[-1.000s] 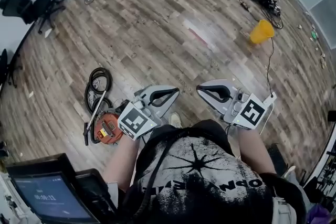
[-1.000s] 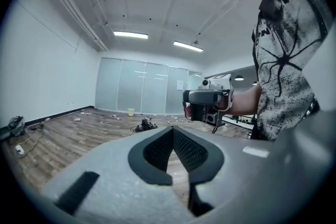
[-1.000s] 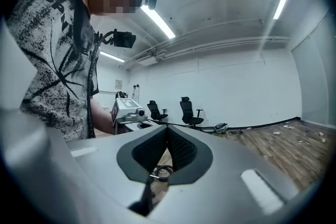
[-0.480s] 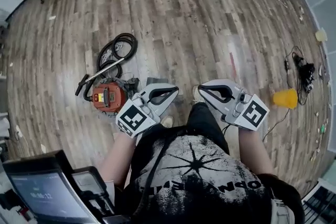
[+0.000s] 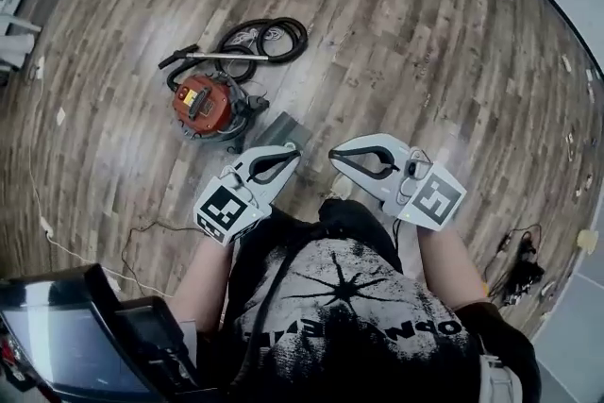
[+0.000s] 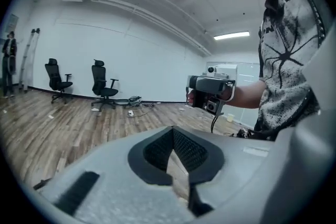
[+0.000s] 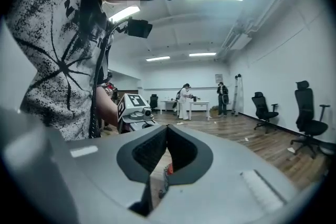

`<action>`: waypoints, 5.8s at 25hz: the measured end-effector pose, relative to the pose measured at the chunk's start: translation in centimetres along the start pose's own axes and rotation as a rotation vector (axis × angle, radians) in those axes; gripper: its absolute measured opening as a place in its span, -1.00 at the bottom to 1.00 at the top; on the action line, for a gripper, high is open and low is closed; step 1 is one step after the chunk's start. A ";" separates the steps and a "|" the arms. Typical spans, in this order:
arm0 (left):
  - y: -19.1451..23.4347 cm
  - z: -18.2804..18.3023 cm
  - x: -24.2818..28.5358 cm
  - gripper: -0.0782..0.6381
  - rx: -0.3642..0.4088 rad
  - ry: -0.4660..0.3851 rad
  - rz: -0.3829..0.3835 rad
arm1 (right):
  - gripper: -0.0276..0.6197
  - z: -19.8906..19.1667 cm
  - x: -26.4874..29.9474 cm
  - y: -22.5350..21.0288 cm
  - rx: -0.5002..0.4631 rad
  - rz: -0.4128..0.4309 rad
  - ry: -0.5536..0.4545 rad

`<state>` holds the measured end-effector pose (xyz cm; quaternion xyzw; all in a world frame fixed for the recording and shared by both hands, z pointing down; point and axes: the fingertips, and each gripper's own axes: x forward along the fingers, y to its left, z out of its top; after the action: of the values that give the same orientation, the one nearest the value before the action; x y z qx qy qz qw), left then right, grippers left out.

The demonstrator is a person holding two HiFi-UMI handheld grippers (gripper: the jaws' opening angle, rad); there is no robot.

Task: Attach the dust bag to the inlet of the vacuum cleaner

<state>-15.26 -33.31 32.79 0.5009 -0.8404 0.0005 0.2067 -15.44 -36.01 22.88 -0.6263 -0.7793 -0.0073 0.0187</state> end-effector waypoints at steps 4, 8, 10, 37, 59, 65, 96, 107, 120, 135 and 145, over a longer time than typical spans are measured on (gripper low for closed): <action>-0.4 -0.9 -0.5 -0.78 -0.055 -0.015 0.120 | -0.90 -1.7 0.9 0.4 0.030 0.136 0.015; 0.5 -1.7 -2.8 -0.77 -0.096 -0.057 0.227 | -0.90 -5.0 2.7 2.0 -0.075 0.285 0.241; 1.4 -2.3 -4.8 -0.77 -0.112 -0.078 0.267 | -0.90 -6.1 4.4 3.1 -0.133 0.353 0.344; 7.4 -12.3 -10.6 -0.78 -0.391 -0.234 0.597 | -0.90 -20.9 12.8 2.0 -0.294 0.691 0.563; 20.9 -46.8 6.0 -0.78 -0.159 -0.204 0.388 | -0.25 -92.5 10.5 -3.5 -0.548 0.734 1.140; 19.9 -48.9 8.2 -0.77 -0.248 -0.181 0.455 | -0.25 -100.4 8.3 -5.4 -0.669 0.816 1.282; 22.9 -56.1 8.5 -0.77 -0.177 0.132 0.590 | -0.89 -80.3 18.1 -9.2 -0.525 0.914 1.011; 21.2 -59.8 8.3 -0.47 -0.022 0.435 0.618 | -0.89 -70.9 18.9 -7.6 -0.507 0.975 0.902; 22.3 -59.6 8.6 -0.69 0.025 0.485 0.624 | -0.89 -67.2 18.1 -7.1 -0.479 0.981 0.863; 25.1 -52.4 7.8 -0.70 0.134 0.467 0.654 | -0.23 -63.8 20.4 -5.6 -0.664 0.843 0.702; 26.8 -50.7 8.4 -0.70 0.172 0.461 0.646 | -0.81 -63.7 22.3 -7.9 -0.856 0.698 0.711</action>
<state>-23.65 -16.48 87.60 0.2133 -0.8831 0.2480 0.3363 -26.68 -18.14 87.50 -0.7538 -0.4051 -0.5167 0.0257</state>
